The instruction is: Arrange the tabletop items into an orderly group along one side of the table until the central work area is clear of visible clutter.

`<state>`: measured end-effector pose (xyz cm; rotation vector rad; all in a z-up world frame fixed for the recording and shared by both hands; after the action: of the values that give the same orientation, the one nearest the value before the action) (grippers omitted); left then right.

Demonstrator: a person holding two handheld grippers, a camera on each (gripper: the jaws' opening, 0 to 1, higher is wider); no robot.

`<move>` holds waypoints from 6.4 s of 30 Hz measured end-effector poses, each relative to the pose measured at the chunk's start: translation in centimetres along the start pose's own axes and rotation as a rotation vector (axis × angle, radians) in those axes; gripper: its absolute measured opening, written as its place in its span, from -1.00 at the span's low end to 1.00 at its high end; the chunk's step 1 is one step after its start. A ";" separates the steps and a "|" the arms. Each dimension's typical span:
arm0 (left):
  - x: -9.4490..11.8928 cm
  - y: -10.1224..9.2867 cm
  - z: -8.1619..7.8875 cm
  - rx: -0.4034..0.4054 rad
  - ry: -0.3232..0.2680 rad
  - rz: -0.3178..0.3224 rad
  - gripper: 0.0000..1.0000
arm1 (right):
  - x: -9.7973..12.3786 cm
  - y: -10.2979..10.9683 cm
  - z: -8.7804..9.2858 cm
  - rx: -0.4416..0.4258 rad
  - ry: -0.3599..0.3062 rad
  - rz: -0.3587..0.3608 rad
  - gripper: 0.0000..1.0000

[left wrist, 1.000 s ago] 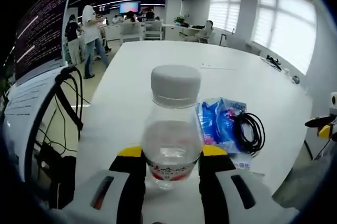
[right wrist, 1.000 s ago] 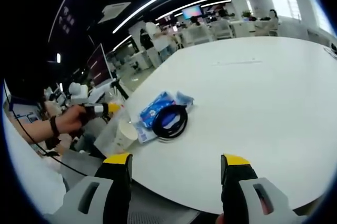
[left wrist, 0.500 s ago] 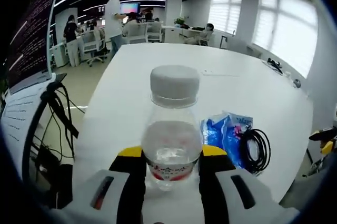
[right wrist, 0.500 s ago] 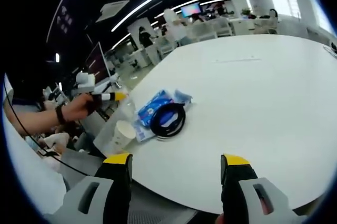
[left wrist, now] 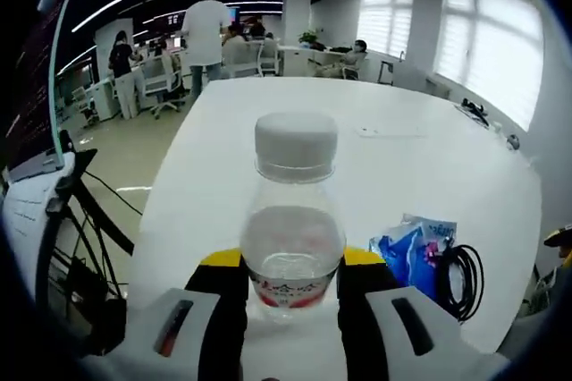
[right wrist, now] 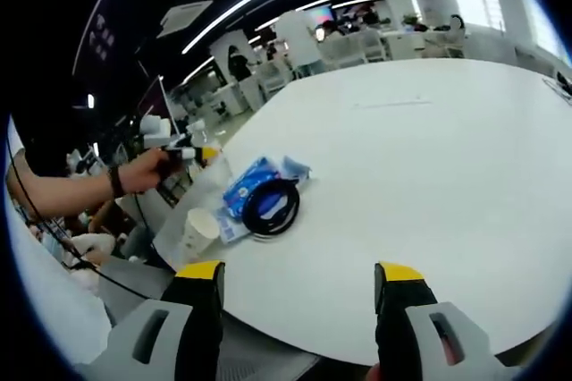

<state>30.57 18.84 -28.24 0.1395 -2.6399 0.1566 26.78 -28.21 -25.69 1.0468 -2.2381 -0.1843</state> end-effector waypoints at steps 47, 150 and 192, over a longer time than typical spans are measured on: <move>-5.7 -0.4 -1.7 0.029 -0.099 -0.134 -0.24 | -1.0 0.4 -0.4 0.015 0.046 -0.020 0.39; 13.7 -12.8 12.7 -0.322 0.197 0.347 -0.07 | 0.2 1.9 2.4 -0.026 -0.024 -0.091 0.38; 14.5 -17.1 11.7 -0.341 0.123 0.462 -0.27 | -1.0 5.1 3.1 0.009 0.020 -0.178 0.36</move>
<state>14.65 -0.68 -30.04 -0.5760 -2.4886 -0.1304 22.08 -24.46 -26.66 1.2476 -2.1296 -0.2387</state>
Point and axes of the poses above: the point that each gripper's makers call its tool centre point, and the gripper's own axes: x roughly backward along the fingers, y roughly to its left, z roughly out of its underside, the point moved 7 cm from there along x, roughly backward along the fingers, and after that the axes turned 8 degrees about -y, right-handed, at the moved point
